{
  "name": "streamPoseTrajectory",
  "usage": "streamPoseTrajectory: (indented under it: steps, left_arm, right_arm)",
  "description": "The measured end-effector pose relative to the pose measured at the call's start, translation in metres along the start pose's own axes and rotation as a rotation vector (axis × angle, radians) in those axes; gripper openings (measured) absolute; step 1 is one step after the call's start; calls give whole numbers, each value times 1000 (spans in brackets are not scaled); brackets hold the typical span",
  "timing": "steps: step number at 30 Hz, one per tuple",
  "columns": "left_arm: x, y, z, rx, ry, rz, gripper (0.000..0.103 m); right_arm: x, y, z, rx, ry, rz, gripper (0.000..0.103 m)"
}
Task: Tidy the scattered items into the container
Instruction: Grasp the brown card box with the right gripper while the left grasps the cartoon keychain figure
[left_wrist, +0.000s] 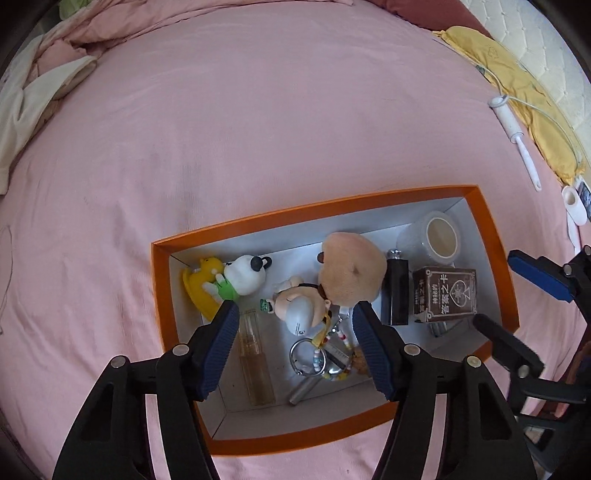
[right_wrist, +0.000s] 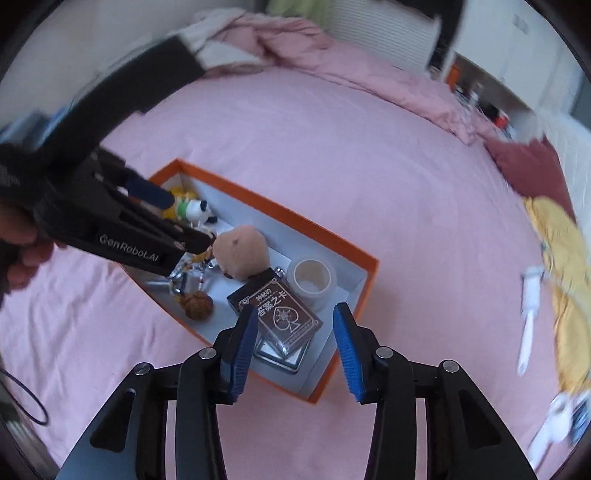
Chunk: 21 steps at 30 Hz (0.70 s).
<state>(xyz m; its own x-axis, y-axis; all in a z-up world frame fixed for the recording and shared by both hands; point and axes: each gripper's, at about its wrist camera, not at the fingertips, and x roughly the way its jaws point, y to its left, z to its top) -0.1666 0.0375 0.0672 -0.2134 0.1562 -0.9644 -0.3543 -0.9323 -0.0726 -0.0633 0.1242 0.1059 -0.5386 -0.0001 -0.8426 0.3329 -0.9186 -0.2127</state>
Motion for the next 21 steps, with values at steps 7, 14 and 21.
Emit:
streamPoseTrajectory:
  steps: [7,14,21]
  left_arm:
    - [29,-9,-9,15,34,71,65]
    - [39,-24,-18,133,51,165,57]
    - [17,-9,-39,56,-6,-16,51]
  right_arm:
    - [58,10,15,-140,217,-11,63]
    - [77,-9,17,-60,324,93,65]
    - [64,-46,10,183,288,242,33]
